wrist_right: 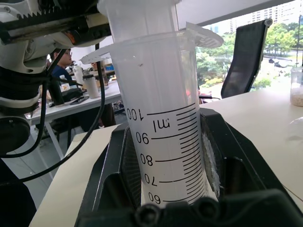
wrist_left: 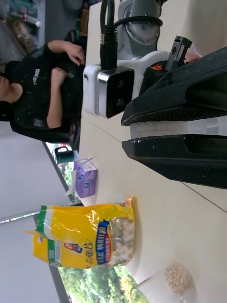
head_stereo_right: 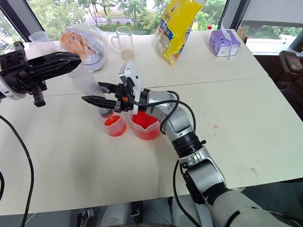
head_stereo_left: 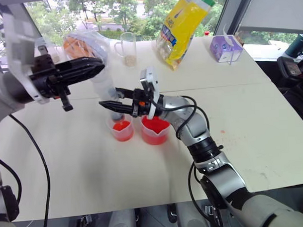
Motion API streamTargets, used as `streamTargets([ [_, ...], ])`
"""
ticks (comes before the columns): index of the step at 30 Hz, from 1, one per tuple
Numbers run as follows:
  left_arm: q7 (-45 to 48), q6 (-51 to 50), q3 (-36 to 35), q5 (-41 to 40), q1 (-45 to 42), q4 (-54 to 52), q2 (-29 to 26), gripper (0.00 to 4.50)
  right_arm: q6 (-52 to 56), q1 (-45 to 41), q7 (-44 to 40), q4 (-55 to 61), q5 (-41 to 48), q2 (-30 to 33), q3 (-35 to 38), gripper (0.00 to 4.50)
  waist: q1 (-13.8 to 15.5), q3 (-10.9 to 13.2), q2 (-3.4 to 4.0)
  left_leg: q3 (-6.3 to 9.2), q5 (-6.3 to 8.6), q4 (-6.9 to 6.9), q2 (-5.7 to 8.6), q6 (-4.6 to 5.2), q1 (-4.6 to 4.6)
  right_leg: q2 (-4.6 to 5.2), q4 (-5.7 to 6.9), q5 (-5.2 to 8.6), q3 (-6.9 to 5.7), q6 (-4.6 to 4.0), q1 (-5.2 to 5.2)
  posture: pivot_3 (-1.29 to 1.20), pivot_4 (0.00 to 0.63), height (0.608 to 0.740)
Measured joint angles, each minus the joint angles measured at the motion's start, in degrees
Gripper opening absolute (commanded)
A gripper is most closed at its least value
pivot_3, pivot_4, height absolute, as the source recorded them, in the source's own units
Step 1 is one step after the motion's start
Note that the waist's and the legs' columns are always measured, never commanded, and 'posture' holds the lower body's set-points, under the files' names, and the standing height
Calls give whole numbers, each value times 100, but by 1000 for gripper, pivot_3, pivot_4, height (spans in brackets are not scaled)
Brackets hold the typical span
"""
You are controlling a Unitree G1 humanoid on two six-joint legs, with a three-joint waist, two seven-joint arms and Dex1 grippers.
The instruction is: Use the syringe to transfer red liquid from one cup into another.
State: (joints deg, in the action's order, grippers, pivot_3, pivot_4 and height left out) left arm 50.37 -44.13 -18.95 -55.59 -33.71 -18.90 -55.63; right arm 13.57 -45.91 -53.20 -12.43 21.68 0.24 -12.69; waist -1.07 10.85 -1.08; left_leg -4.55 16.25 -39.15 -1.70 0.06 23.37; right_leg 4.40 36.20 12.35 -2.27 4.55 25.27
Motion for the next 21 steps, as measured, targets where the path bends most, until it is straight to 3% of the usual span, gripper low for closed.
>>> streamTargets([
  [21,-21,14,84,3,-195,74,14,43,185,-98,94,173,69,27,81,1370,7,0,0,0,0,1,0,1,1,0,-1,0,0,0,0,0,150,740],
])
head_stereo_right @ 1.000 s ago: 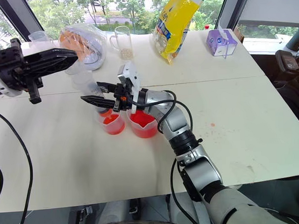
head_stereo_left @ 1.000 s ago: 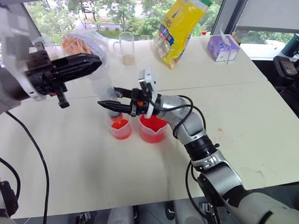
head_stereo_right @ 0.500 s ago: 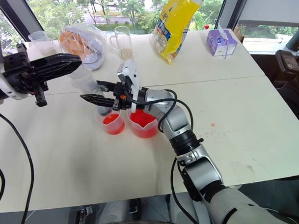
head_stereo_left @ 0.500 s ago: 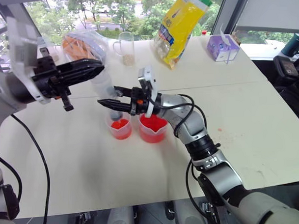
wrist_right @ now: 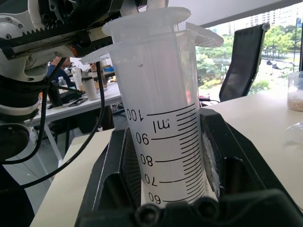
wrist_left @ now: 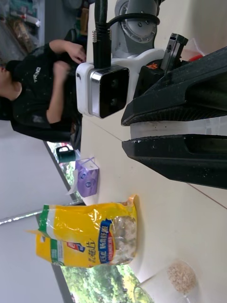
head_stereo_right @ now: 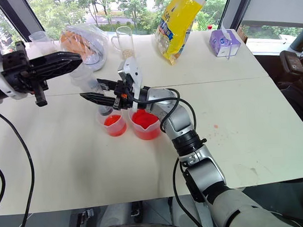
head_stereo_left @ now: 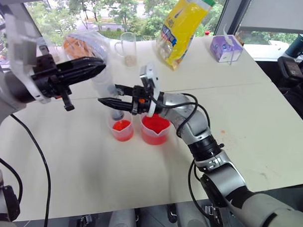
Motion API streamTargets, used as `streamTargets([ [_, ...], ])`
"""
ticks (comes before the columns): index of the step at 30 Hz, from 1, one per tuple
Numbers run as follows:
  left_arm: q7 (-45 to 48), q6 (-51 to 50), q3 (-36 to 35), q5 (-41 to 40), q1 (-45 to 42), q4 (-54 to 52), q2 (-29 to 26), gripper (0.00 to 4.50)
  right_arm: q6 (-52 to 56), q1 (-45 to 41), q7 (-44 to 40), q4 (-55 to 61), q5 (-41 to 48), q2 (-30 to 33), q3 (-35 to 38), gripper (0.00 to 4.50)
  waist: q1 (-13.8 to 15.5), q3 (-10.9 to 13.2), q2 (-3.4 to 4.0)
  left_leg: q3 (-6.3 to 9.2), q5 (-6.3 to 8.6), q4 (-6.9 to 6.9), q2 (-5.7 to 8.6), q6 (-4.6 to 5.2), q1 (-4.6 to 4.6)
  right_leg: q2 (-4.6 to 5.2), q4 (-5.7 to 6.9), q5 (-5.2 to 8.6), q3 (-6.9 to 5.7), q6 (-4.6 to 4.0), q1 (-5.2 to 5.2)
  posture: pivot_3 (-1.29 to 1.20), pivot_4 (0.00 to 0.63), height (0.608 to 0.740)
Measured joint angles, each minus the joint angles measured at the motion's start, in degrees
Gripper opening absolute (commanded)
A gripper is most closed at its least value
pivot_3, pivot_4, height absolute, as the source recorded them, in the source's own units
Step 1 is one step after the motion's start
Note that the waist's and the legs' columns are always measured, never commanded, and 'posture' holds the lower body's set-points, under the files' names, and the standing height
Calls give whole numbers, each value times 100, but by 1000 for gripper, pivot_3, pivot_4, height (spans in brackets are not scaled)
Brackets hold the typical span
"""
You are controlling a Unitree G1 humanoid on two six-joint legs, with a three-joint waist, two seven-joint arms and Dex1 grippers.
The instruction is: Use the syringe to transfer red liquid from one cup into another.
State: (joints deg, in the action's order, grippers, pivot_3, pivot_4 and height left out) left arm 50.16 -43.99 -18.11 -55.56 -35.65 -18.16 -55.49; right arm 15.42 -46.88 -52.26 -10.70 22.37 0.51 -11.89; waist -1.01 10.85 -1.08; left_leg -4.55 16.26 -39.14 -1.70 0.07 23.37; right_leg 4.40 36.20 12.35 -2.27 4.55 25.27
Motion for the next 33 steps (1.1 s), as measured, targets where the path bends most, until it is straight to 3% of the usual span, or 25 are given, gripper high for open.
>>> streamTargets([
  [1,-19,-56,6,-19,-49,22,4,926,47,4,3,29,13,5,10,1370,-1,0,0,0,0,0,0,0,0,0,0,0,0,0,0,0,150,740],
  [2,-15,-123,44,-29,-88,45,3,1208,67,20,29,78,98,-10,39,1370,-2,0,0,-1,0,0,0,0,0,0,-1,0,0,0,0,0,150,740],
  [8,62,-296,261,-25,-117,180,33,4279,186,213,128,384,267,-57,134,1370,-8,1,1,0,0,1,0,0,1,-1,0,0,0,0,2,0,150,740],
  [9,65,-294,289,10,-118,200,33,4453,186,212,129,449,281,-69,130,1370,-14,1,1,0,0,2,-1,0,1,-1,0,0,0,0,2,0,150,740],
  [23,301,-337,-313,-9,283,238,-312,4453,316,233,313,504,381,-56,185,1370,1,1,1,-1,0,2,-1,0,2,1,-2,0,0,0,3,0,150,740],
  [33,476,-267,-372,-15,703,176,-100,4453,1676,-668,1191,1142,1211,878,1432,1370,13,2,3,-1,0,2,-1,1,2,4,-2,0,-1,-1,3,0,150,740],
])
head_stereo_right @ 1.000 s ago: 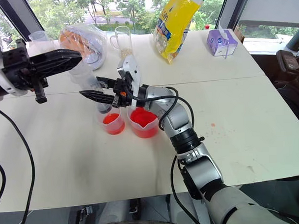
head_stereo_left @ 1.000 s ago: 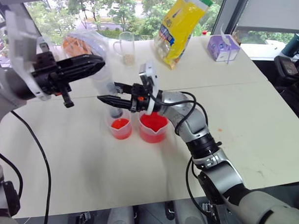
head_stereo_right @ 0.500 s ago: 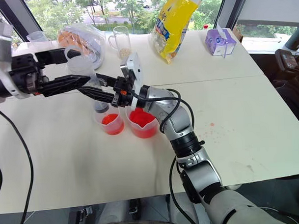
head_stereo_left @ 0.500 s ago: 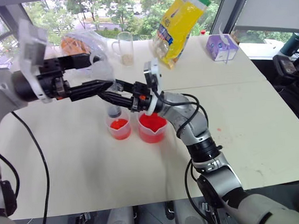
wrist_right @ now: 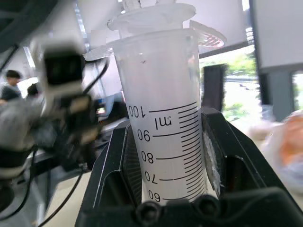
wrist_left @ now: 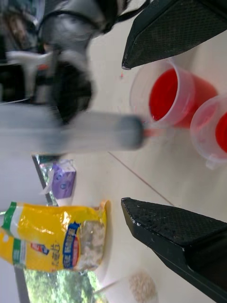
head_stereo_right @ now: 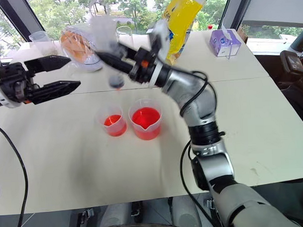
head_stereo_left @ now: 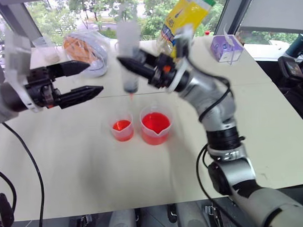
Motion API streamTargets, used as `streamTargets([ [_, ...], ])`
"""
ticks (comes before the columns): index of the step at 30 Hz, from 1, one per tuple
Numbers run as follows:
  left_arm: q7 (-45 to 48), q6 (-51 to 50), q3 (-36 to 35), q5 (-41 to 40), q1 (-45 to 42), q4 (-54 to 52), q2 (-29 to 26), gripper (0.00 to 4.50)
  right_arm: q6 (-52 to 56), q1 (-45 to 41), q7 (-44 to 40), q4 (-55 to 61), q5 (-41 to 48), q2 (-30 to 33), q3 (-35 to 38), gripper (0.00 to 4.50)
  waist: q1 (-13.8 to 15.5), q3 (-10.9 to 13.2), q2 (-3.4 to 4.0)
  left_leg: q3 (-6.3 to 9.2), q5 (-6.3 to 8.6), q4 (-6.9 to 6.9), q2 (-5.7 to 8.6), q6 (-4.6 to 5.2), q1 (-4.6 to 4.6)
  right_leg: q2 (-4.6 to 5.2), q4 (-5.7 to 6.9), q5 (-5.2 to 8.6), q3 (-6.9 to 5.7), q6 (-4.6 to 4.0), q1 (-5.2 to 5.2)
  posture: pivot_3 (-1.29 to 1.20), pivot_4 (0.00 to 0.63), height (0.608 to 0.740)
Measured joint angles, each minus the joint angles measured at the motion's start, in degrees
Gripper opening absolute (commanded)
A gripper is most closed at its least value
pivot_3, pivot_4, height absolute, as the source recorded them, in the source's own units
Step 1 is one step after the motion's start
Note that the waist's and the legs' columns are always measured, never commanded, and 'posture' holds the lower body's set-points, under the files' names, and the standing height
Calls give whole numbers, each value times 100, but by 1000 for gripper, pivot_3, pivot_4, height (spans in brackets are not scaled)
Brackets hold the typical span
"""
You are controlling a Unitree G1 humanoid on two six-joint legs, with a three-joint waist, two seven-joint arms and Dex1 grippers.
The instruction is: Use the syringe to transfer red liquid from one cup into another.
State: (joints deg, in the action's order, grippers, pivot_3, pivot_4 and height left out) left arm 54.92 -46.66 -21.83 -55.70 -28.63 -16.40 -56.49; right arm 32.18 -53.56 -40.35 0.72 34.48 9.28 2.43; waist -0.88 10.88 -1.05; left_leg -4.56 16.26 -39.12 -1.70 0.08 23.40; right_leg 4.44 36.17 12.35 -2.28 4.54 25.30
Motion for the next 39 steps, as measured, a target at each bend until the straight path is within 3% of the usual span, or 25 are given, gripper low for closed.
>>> streamTargets([
  [6,201,224,332,124,124,-71,312,4453,2678,-888,1583,-283,277,1390,1013,1370,9,0,0,-3,2,1,4,5,4,8,-6,9,1,-22,2,0,150,740],
  [11,251,478,643,385,85,-73,471,4453,4338,-931,2085,-616,117,2158,907,1370,-20,1,1,-7,5,11,1,10,4,2,-7,6,1,-18,8,0,150,740],
  [21,225,477,760,394,74,-200,591,4453,5495,115,2100,-951,-406,2533,111,1370,-4,1,1,-9,9,9,4,18,9,3,-13,-1,3,-3,8,0,150,740],
  [28,124,402,761,336,75,-318,607,4453,5524,400,2081,-1108,-658,2532,-76,1370,-5,1,1,-7,9,8,5,18,9,1,-13,-1,3,-2,7,0,150,740],
  [34,100,303,763,239,150,-508,620,4500,5437,487,2058,-1225,-797,2461,-65,4368,-4,-1,-2,-5,9,7,5,18,9,0,-14,-1,3,-2,6,0,150,740],
  [39,56,207,757,150,251,-559,595,4500,5328,575,1917,-1035,-846,2544,-40,4448,-3,-1,-2,-5,9,6,5,18,9,0,-14,-1,3,-2,6,0,150,740],
])
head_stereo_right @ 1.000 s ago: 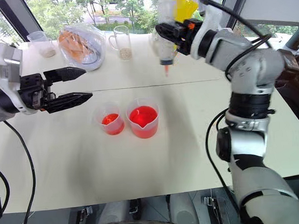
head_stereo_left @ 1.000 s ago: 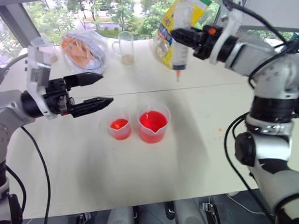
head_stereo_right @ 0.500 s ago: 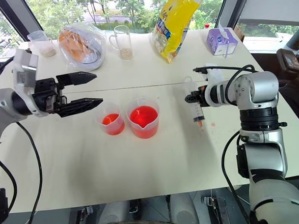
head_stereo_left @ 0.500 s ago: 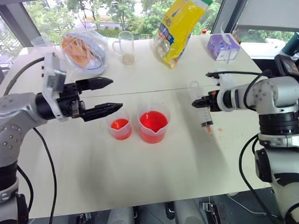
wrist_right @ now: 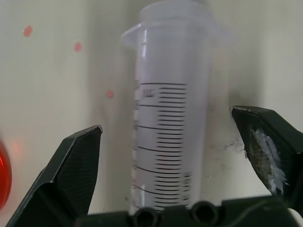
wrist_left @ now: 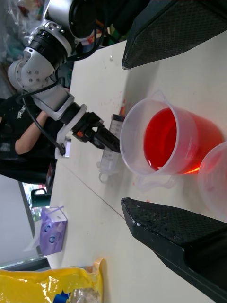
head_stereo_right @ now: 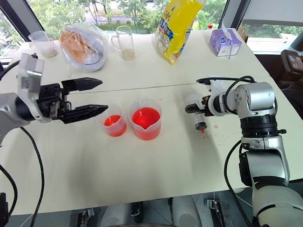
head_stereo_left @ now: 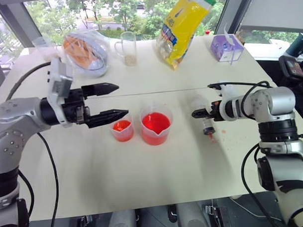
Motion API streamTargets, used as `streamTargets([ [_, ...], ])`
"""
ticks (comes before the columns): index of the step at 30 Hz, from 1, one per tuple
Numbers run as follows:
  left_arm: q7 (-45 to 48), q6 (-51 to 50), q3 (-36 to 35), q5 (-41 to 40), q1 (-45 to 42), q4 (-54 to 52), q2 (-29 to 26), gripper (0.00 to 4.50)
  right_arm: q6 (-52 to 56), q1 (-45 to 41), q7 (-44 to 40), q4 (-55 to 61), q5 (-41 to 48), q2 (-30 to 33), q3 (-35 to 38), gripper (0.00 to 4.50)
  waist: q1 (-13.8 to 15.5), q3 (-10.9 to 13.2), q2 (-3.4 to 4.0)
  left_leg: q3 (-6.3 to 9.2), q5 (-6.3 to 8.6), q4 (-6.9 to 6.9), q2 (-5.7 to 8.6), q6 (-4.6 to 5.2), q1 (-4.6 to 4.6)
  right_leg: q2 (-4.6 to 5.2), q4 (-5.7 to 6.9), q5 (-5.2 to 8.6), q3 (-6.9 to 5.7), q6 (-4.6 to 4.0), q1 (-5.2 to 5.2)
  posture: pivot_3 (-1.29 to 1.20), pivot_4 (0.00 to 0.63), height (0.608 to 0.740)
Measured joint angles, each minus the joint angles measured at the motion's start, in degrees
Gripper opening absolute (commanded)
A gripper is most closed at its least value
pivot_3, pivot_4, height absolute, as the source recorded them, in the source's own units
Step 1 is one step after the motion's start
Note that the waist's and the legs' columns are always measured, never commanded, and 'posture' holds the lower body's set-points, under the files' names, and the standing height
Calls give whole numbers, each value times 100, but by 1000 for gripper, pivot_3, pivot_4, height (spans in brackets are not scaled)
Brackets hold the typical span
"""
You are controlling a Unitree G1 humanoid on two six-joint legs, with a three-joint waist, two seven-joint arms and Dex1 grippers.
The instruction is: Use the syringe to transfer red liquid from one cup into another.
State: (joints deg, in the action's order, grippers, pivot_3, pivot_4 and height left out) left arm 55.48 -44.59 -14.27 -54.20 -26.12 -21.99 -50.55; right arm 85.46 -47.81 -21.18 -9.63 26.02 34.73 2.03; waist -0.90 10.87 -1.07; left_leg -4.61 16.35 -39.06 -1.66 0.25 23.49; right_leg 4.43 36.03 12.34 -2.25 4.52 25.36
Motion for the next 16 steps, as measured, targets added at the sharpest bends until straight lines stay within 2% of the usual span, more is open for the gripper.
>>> streamTargets([
  [7,-2,-115,-122,-88,188,-99,-190,4500,-573,266,-1001,1565,342,1015,-96,4448,11,2,3,3,1,1,-1,2,1,0,-2,2,-1,3,1,0,150,740],
  [12,-53,-227,-357,-207,346,-169,-345,4500,-1251,877,-2206,2955,1019,1889,483,4448,28,2,0,5,3,1,-2,3,0,-1,-5,5,-1,5,-3,0,150,740],
  [16,-61,-305,-448,-286,444,-204,-421,4500,-1569,1552,-2745,3578,1445,2123,938,4448,26,3,-2,1,2,-5,-2,3,-1,1,-11,13,0,-9,-6,0,150,740],
])
